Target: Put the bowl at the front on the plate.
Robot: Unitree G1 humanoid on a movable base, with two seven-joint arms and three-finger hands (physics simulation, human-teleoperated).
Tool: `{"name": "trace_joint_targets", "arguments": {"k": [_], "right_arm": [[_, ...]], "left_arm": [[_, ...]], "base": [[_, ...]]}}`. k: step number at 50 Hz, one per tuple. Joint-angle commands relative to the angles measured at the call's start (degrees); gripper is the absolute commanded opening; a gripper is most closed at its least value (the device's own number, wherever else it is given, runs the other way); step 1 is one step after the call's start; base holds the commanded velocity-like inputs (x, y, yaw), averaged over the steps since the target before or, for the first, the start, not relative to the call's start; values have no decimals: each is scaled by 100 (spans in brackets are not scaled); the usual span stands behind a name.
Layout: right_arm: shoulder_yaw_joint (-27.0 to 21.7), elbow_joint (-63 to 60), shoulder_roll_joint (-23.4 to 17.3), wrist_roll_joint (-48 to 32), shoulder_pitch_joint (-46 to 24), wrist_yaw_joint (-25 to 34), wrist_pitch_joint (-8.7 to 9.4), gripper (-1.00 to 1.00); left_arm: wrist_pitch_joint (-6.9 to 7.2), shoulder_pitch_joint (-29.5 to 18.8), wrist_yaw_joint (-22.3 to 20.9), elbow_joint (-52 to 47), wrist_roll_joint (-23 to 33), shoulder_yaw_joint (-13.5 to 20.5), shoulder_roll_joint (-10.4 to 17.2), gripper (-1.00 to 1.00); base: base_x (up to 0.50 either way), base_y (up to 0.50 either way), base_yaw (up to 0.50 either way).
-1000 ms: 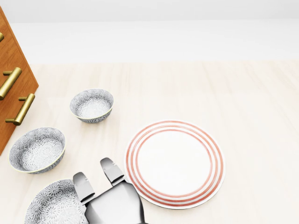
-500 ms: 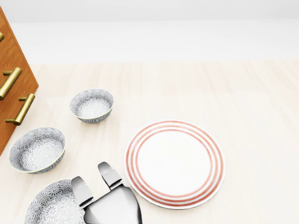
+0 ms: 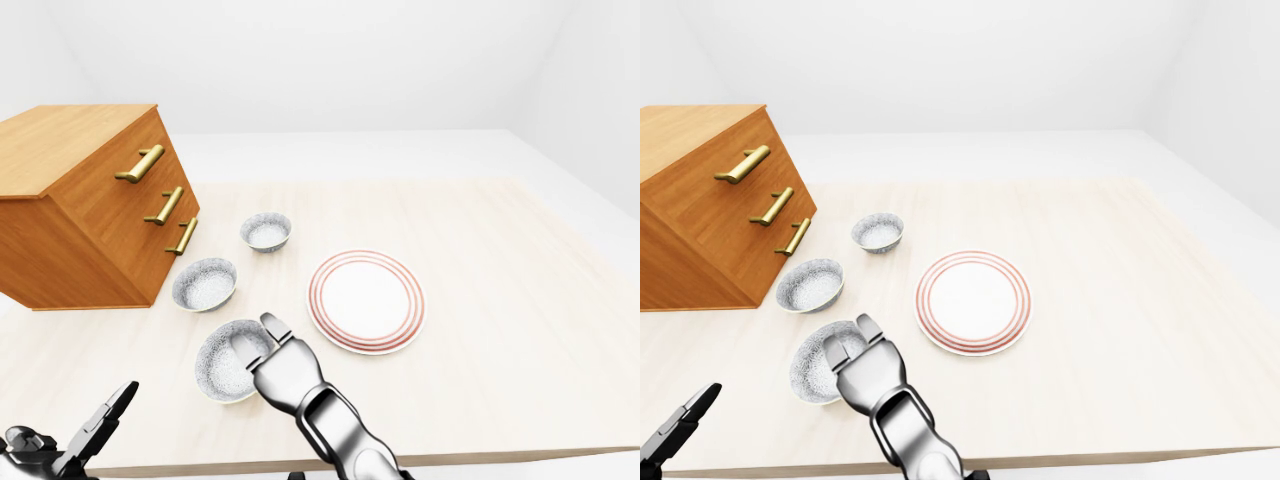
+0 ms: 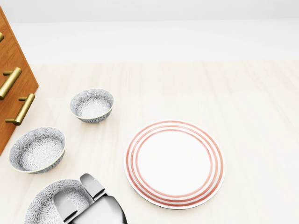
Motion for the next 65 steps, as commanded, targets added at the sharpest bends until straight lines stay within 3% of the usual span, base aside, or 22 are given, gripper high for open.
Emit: {"name": "trace_joint_targets", "arguments": {"k": [1, 8, 14, 30, 40, 52, 59, 60, 65], "right_arm": [[-31, 649, 52, 187, -83, -291, -424, 100], [-218, 1101, 85, 473, -180, -612, -628, 100], [-430, 1507, 166, 710, -262, -757, -628, 100], [-493, 1727, 595, 892, -587, -247, -628, 100], [-711, 2111, 607, 1049, -733, -264, -628, 100], [-924, 2325, 690, 1195, -944, 388, -628, 100], [-857, 2268, 721, 802, -980, 973, -628, 100], [-874, 2254, 722, 785, -971, 987, -628, 100], [-819, 2220, 754, 645, -942, 1144, -628, 100]], "left_arm": [[3, 1, -1, 7, -21, 2, 6, 100], [9, 4, -2, -4, -16, 1, 1, 100], [-6, -5, 0, 28, -15, 4, 2, 100], [51, -1, 1, -24, -38, 16, 4, 100], [105, -4, -10, -66, -48, 39, 0, 100], [54, -26, 4, 16, -48, 18, 23, 100], [57, -1, -3, -6, -66, 11, 15, 100], [103, 18, -5, -65, -82, 23, 8, 100], [72, -12, -18, -10, -65, 31, 9, 100]], "base": [[0, 0, 0], [0, 0, 0], [0, 0, 0], [0, 0, 0], [0, 0, 0], [0, 0, 0], [0, 0, 0], [0, 0, 0], [0, 0, 0]]}}
